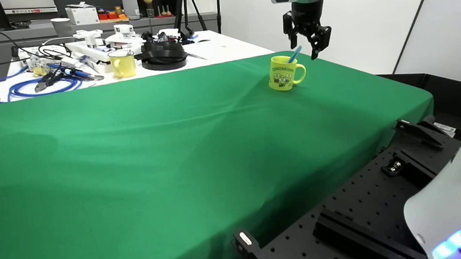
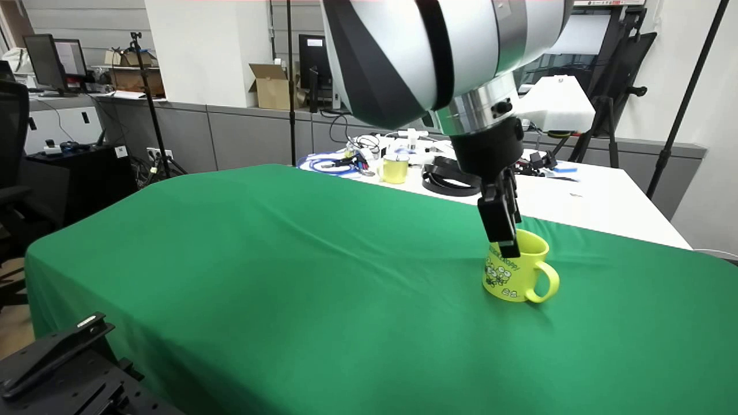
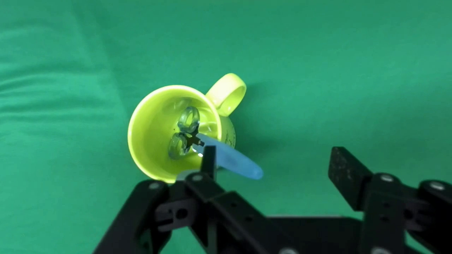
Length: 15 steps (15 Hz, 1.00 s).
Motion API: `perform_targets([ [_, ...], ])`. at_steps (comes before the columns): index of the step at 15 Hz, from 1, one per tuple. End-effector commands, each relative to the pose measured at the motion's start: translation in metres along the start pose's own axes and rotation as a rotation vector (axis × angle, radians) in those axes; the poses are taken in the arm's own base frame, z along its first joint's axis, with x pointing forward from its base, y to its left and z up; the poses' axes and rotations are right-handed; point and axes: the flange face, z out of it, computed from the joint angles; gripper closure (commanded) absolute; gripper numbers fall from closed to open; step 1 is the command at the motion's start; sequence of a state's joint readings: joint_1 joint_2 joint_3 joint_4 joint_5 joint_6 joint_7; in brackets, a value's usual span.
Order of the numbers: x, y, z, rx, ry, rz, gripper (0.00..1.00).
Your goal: Remove the blue scissors from the yellow mug
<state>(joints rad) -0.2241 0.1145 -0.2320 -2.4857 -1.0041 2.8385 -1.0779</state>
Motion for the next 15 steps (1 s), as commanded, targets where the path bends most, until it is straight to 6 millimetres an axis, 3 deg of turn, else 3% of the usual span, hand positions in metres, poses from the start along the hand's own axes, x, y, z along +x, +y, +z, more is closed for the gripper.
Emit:
perform_targets([
  [1,-0.002,0.002,0.006,-0.012,-0.009,0.023,0.49],
  [8,-0.004,0.005,0.003,-0.032,-0.018,0.02,0.95],
  [15,-0.018,0.026,-0.017,-0.073,-0.046,0.083,0.98],
])
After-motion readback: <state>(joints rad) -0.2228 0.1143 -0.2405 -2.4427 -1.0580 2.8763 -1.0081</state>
